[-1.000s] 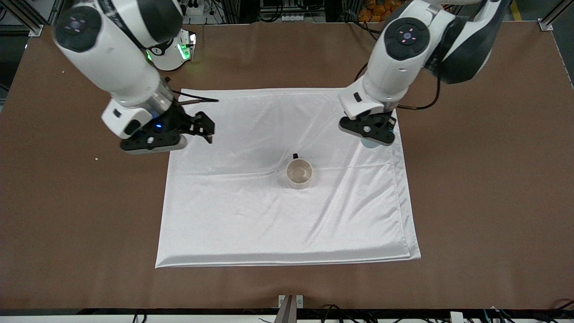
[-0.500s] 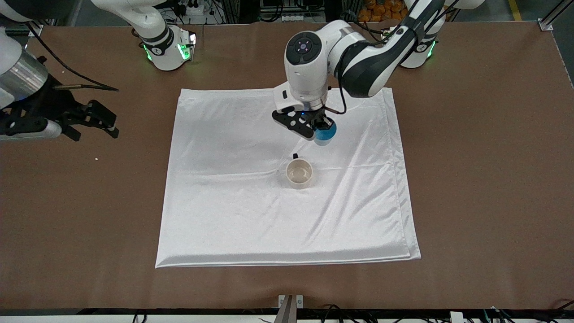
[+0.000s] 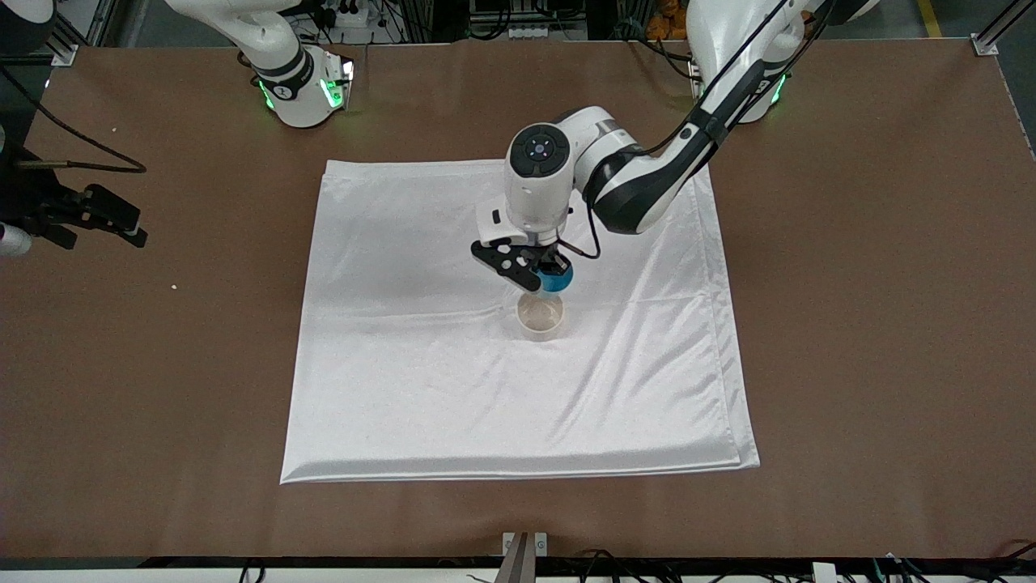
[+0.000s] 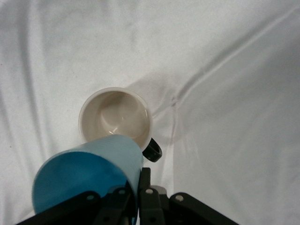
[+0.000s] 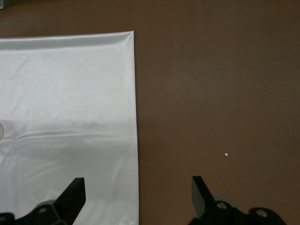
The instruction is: Place blue cup into white mug on cloth
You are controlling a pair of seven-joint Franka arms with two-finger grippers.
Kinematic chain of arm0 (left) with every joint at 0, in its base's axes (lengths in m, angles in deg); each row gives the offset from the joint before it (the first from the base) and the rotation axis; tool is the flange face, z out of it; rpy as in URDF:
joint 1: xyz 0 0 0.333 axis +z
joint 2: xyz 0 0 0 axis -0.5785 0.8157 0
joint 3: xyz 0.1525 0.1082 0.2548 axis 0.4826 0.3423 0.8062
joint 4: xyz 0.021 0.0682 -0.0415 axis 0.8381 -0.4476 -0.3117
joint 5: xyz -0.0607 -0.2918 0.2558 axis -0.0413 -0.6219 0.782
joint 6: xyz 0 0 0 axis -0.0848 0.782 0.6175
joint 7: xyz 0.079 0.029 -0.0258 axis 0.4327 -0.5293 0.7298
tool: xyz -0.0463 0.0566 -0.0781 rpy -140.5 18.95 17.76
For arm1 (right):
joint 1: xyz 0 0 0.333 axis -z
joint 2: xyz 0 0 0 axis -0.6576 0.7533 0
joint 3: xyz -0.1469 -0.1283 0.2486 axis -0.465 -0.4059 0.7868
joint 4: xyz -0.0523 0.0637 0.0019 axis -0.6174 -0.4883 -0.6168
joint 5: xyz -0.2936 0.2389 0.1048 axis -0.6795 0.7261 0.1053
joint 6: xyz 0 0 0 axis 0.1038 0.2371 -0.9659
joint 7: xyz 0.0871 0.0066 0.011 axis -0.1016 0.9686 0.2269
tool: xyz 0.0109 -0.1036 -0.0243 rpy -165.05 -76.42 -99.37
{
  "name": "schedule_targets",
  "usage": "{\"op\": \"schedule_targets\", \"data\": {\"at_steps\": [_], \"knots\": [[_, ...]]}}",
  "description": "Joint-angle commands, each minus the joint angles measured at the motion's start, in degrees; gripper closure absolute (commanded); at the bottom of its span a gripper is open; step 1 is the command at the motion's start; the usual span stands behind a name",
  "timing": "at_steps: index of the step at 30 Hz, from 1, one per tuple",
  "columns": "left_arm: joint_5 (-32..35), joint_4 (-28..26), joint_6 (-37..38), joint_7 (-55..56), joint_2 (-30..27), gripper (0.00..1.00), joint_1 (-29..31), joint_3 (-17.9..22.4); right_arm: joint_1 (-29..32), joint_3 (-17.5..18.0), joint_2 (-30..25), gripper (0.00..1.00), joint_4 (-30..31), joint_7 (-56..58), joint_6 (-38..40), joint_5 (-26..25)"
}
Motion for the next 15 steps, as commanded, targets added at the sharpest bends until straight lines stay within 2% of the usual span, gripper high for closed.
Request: {"op": "schedule_targets", "data": {"at_steps": [1,4,15], "knots": [[1.60,5.18,-0.56,-0.22,2.89,1.00,-10.25,10.00,-0.38,-0.07,-1.94,0.00,1.55,0.66,0.68,-1.09],[1.60,5.10,-2.58,-0.66,3.68,1.00,-12.81,13.35,-0.91,-0.07,-2.21,0.00,1.46,0.83,1.65,-2.49],[1.51,4.92,-5.75,-2.59,5.35,1.00,-12.72,13.62,-0.91,-0.16,-2.21,0.00,1.46,1.71,5.52,-2.94]]}}
